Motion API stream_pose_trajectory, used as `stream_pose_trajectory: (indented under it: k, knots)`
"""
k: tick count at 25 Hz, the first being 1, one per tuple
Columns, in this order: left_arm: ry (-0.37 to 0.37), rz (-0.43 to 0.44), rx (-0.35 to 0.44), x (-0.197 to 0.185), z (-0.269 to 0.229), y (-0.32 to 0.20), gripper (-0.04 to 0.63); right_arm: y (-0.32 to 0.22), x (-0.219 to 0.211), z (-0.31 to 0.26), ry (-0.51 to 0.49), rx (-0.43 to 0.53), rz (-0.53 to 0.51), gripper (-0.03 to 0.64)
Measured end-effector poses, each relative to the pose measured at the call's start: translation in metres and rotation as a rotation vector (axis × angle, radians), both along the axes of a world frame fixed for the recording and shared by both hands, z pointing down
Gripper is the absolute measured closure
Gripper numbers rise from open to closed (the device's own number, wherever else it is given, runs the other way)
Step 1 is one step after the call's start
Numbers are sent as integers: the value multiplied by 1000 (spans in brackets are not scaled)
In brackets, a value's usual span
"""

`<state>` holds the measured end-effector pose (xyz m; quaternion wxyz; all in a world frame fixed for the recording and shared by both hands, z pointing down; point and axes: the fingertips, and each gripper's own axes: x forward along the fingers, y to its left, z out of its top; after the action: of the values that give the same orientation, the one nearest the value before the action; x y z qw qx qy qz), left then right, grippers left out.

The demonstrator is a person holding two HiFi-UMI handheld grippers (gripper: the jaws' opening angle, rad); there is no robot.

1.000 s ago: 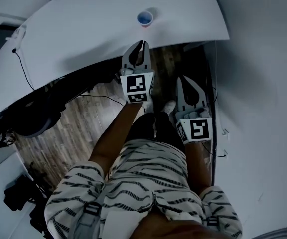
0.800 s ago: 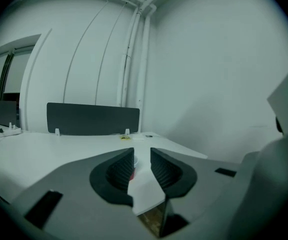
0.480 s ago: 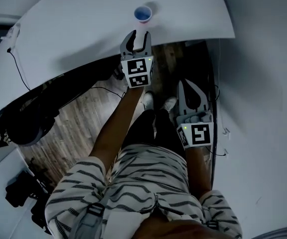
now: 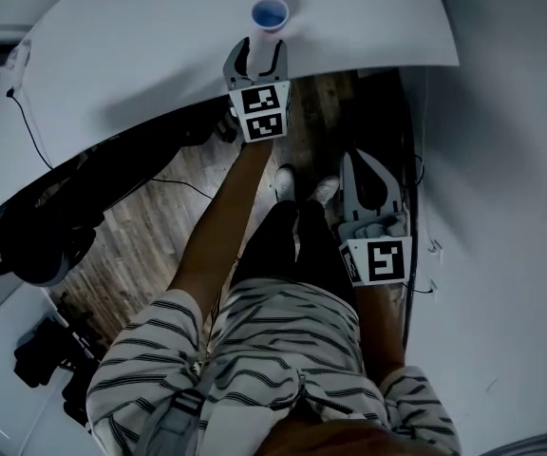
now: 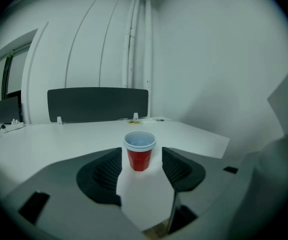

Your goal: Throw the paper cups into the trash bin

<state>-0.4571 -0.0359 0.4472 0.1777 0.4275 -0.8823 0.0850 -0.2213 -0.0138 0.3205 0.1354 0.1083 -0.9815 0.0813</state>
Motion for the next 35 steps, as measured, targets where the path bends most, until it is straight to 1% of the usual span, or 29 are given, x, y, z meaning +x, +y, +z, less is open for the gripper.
stream_pose_trajectory:
  k: [6, 11, 15, 19, 26, 35]
  knots:
    - [12, -5, -27, -13, 16, -15, 313, -5, 6, 9, 9, -9, 11, 607]
    - [16, -19, -60, -22, 30, -22, 301, -3, 7, 13, 17, -14, 8, 607]
    - [37, -24, -74, -27, 38, -26, 296, 0, 6, 14, 17, -15, -9, 606]
    - [25, -12, -83, -31, 36, -32, 295, -1, 4, 16, 21, -16, -3, 606]
    - [31, -21, -84, -38, 48, -40, 287, -1, 3, 21, 26, -20, -8, 606]
    - [29, -55, -78, -52, 53, -47, 281, -7, 8, 27, 55, -12, 2, 606]
